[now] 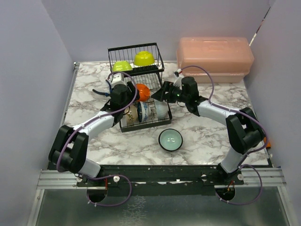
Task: Load the bowls into the dish rack
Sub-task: Place the bowl in the dish rack.
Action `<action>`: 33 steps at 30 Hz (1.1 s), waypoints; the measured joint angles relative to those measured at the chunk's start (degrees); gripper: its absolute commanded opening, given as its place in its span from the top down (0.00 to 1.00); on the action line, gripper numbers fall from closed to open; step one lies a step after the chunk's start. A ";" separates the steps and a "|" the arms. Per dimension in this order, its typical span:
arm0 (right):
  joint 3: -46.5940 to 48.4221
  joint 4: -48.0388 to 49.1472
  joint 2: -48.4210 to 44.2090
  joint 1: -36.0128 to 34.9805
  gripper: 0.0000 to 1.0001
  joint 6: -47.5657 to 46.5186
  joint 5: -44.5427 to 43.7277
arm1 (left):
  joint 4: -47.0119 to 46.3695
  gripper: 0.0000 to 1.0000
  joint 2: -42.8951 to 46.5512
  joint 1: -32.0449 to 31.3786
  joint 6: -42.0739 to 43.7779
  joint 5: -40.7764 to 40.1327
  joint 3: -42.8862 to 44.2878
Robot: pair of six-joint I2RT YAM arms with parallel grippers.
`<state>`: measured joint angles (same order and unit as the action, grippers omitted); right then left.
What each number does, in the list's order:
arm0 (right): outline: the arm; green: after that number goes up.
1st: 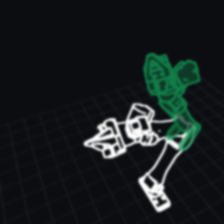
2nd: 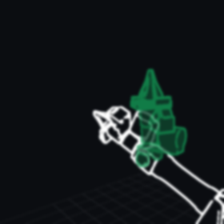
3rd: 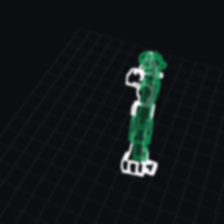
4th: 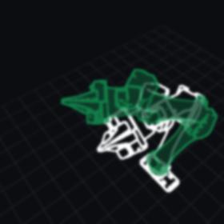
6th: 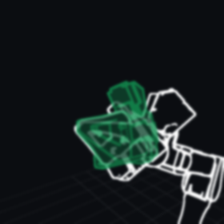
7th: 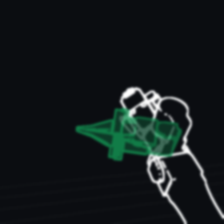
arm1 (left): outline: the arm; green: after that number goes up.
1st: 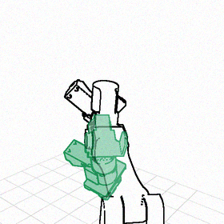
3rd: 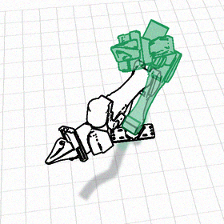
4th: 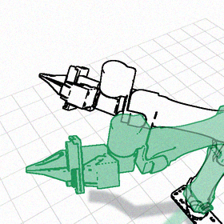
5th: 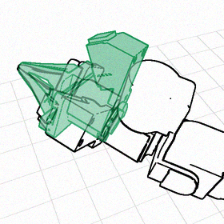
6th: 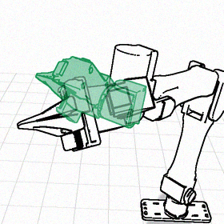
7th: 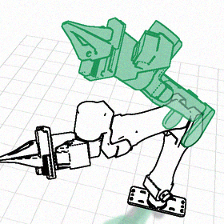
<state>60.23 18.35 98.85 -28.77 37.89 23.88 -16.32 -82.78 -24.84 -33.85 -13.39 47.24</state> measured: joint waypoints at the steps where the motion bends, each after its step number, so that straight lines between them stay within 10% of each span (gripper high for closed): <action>1: -0.02 0.00 0.00 0.02 0.14 0.00 0.07 | -0.37 0.40 -0.66 0.00 0.02 0.02 0.15; 33: -0.44 -0.46 -0.04 1.40 0.13 -0.42 2.43 | -0.39 0.33 -13.49 -2.56 0.02 -3.54 9.75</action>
<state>59.79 17.89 98.80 -27.38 37.47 26.30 -16.71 -96.27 -27.40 -33.82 -16.93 56.99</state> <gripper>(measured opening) 0.867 0.682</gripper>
